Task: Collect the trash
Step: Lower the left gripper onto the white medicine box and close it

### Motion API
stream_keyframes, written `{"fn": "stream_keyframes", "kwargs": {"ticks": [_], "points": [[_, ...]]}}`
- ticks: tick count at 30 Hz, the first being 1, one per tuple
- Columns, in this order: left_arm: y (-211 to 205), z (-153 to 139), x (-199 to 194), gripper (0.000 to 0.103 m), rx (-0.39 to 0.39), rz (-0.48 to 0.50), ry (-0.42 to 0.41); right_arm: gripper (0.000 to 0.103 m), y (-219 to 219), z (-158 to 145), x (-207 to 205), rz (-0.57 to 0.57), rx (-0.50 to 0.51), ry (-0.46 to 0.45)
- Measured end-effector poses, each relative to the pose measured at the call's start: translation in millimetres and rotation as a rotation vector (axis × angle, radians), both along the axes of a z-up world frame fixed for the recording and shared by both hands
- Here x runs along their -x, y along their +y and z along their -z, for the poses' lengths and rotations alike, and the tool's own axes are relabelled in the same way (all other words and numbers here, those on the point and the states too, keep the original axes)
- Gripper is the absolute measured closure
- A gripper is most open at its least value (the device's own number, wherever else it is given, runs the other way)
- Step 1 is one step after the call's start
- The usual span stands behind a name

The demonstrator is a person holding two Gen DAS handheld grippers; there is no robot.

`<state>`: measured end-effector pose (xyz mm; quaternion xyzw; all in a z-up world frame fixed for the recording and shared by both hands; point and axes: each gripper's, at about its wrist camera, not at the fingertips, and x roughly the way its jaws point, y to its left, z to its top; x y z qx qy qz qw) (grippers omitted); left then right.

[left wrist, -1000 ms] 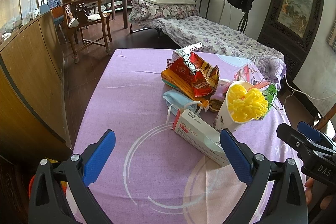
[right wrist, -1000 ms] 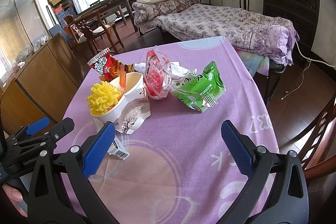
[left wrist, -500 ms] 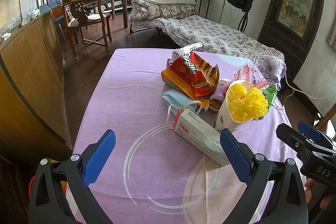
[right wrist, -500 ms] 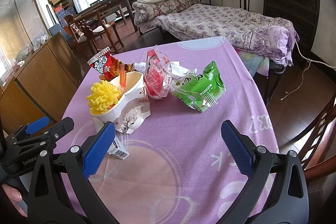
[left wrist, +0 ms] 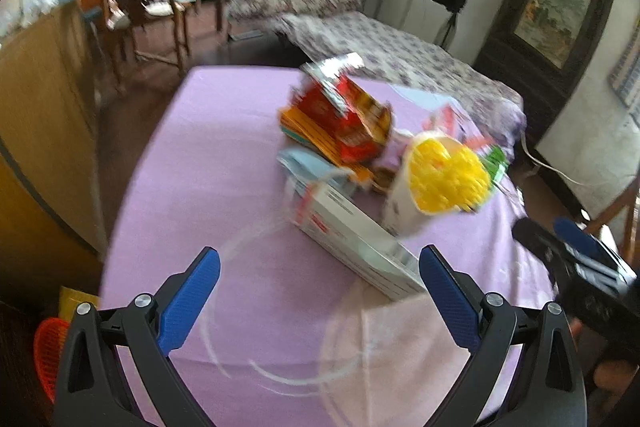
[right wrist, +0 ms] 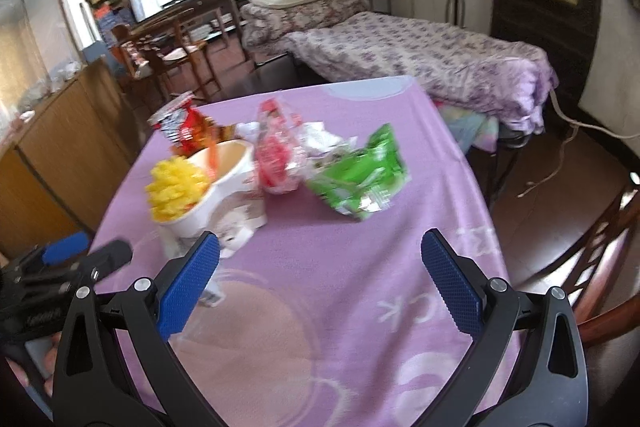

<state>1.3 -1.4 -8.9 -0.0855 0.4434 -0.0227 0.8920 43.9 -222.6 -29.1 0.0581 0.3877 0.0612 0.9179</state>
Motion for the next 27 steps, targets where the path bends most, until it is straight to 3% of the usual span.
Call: {"fn": "stream_keyframes", "kwargs": {"ticks": [6,12,17,23,27], "points": [[-24,15,-6,0.006,0.01,0.053,0.067,0.006,-18,2,-9,0.039,-0.022,0.032],[-33,30,-22,0.006,0.061,0.005,0.136,0.006,-22,1,-9,0.033,-0.025,0.025],[-31,39,-29,0.006,-0.021,-0.054,0.155,0.006,-28,2,-9,0.057,-0.052,0.037],[-7,41,-25,0.006,-0.021,-0.097,0.178,0.006,-29,3,-11,0.058,-0.054,0.042],[11,40,-17,0.006,-0.081,-0.143,0.189,0.006,-28,6,-12,0.052,-0.053,0.056]]}}
